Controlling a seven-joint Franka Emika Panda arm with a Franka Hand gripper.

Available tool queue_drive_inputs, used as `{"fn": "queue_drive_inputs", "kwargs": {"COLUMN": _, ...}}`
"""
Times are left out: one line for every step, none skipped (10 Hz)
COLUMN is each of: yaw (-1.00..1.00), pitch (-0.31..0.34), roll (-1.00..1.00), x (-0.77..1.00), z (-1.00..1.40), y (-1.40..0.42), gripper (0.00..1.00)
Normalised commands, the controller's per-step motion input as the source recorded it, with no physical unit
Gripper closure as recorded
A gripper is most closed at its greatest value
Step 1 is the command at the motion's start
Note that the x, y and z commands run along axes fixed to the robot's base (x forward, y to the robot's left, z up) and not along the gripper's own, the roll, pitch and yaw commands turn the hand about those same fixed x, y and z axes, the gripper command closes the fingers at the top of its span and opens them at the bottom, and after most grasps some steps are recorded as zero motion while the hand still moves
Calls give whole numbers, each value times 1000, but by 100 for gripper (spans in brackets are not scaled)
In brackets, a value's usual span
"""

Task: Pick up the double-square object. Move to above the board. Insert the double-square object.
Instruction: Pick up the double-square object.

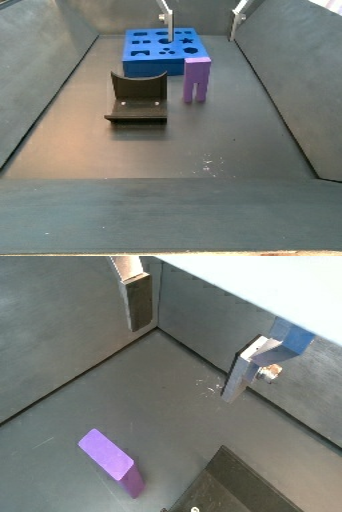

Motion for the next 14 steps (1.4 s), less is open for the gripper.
{"fn": "queue_drive_inputs", "kwargs": {"yaw": 0, "pitch": 0, "roll": 0, "x": 34, "z": -37, "y": 0, "gripper": 0}}
{"fn": "queue_drive_inputs", "kwargs": {"yaw": 351, "pitch": -106, "roll": 0, "x": 0, "z": -389, "y": -377, "gripper": 0}}
{"fn": "queue_drive_inputs", "kwargs": {"yaw": 551, "pitch": -231, "roll": 149, "x": -149, "z": -463, "y": -654, "gripper": 0}}
{"fn": "queue_drive_inputs", "kwargs": {"yaw": 520, "pitch": -169, "roll": 14, "x": -94, "z": -343, "y": -669, "gripper": 0}}
{"fn": "queue_drive_inputs", "kwargs": {"yaw": 466, "pitch": -231, "roll": 0, "x": 0, "z": -449, "y": -669, "gripper": 0}}
{"fn": "queue_drive_inputs", "kwargs": {"yaw": 177, "pitch": -157, "roll": 0, "x": 134, "z": -451, "y": -537, "gripper": 0}}
{"fn": "queue_drive_inputs", "kwargs": {"yaw": 0, "pitch": 0, "roll": 0, "x": 200, "z": -366, "y": -323, "gripper": 0}}
{"fn": "queue_drive_inputs", "kwargs": {"yaw": -34, "pitch": 0, "roll": 46, "x": 29, "z": -291, "y": -189, "gripper": 0}}
{"fn": "queue_drive_inputs", "kwargs": {"yaw": -46, "pitch": 0, "roll": 0, "x": 0, "z": -306, "y": -146, "gripper": 0}}
{"fn": "queue_drive_inputs", "kwargs": {"yaw": -69, "pitch": 0, "roll": 0, "x": -29, "z": -317, "y": -126, "gripper": 0}}
{"fn": "queue_drive_inputs", "kwargs": {"yaw": -23, "pitch": 0, "roll": 0, "x": 0, "z": -271, "y": -146, "gripper": 0}}
{"fn": "queue_drive_inputs", "kwargs": {"yaw": 0, "pitch": 0, "roll": 0, "x": 0, "z": -297, "y": -151, "gripper": 0}}
{"fn": "queue_drive_inputs", "kwargs": {"yaw": 37, "pitch": 0, "roll": 46, "x": 0, "z": -326, "y": -120, "gripper": 0}}
{"fn": "queue_drive_inputs", "kwargs": {"yaw": 174, "pitch": 0, "roll": 197, "x": 0, "z": -331, "y": -146, "gripper": 0}}
